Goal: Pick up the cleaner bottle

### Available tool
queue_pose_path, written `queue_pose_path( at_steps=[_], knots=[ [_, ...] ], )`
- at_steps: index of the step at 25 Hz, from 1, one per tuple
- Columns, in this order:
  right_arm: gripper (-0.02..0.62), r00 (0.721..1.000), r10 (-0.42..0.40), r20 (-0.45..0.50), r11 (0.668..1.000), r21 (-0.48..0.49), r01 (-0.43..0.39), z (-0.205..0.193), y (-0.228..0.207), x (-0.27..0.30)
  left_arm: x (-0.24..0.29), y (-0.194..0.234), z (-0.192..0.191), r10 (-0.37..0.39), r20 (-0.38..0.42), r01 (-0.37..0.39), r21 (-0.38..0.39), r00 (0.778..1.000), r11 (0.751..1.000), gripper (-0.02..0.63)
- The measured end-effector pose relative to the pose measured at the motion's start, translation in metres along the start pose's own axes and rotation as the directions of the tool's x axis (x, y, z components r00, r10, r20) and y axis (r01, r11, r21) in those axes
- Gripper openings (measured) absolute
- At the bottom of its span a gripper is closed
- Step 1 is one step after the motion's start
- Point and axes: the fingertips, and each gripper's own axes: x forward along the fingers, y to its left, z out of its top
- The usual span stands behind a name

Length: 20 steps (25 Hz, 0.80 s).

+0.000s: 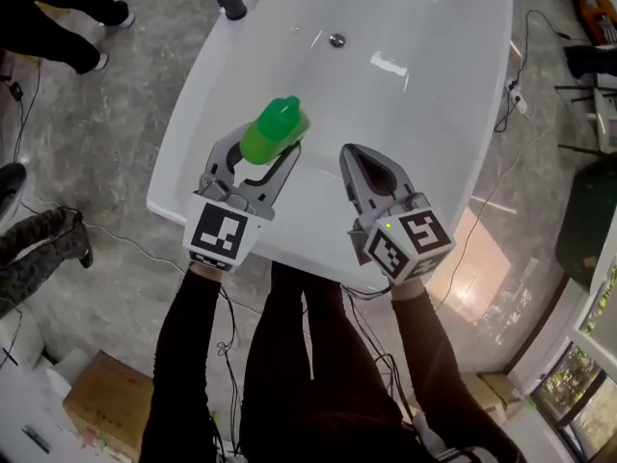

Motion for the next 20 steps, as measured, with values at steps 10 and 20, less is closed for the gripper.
queue_pose_path(
  at_steps=[10,20],
  knots=[
    [0.002,0.997,-0.063,0.035,0.998,0.006,0.062,-0.004,-0.026,-0.05,0.022,-0.067,0.012,-0.121,-0.004,0.121,0.063,0.993,0.991,0.19],
    [0.001,0.996,-0.077,0.052,0.997,0.024,0.076,-0.014,-0.033,-0.069,0.028,-0.091,0.014,-0.148,-0.003,0.148,0.067,0.989,0.987,0.19]
  ],
)
